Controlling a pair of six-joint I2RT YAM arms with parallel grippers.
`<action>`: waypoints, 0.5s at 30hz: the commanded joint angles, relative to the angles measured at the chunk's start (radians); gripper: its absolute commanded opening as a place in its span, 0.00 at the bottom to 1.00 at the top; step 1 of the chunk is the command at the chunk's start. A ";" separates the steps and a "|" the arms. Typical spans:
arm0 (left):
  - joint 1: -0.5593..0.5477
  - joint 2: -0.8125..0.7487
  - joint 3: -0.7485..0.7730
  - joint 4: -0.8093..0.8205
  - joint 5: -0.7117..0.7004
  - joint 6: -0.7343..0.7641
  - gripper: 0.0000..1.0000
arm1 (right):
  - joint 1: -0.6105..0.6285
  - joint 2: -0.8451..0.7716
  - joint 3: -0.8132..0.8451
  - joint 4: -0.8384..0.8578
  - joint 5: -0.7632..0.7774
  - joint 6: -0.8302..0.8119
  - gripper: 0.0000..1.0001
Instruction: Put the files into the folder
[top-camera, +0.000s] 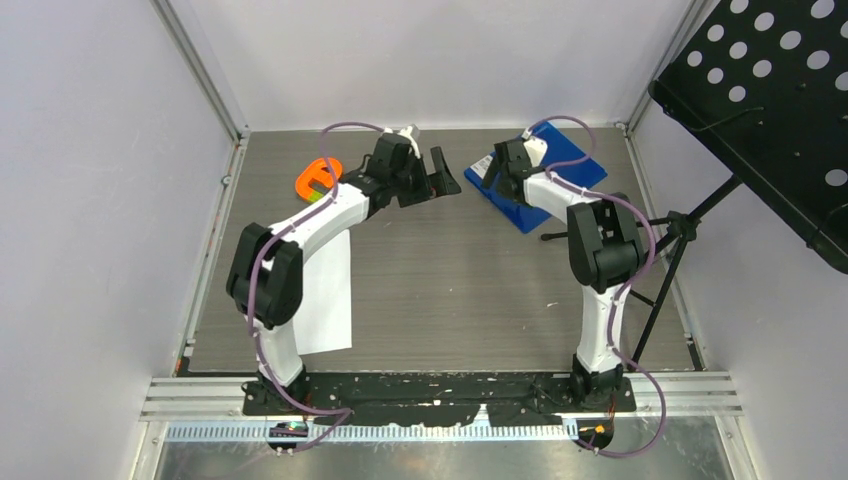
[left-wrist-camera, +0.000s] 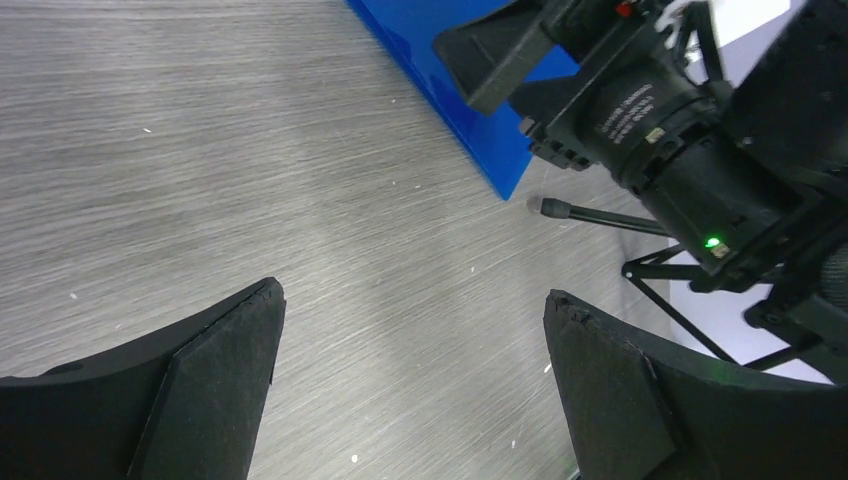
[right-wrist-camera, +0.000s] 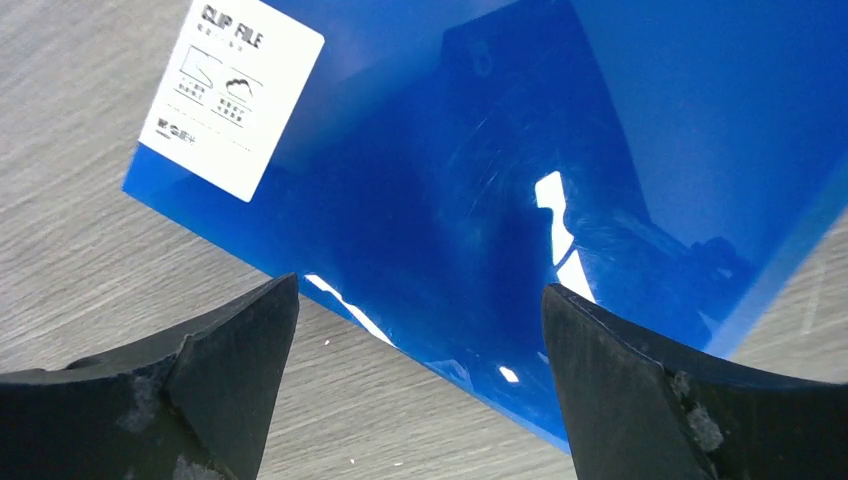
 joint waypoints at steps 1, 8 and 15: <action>0.021 0.034 0.073 0.080 0.066 -0.046 0.99 | -0.014 0.047 0.036 0.023 -0.096 0.069 0.95; 0.061 0.070 0.082 0.096 0.083 -0.079 0.99 | -0.017 0.071 -0.066 0.084 -0.231 0.164 0.96; 0.080 0.077 0.109 0.075 0.056 -0.097 0.99 | 0.028 0.010 -0.167 0.076 -0.292 0.195 0.98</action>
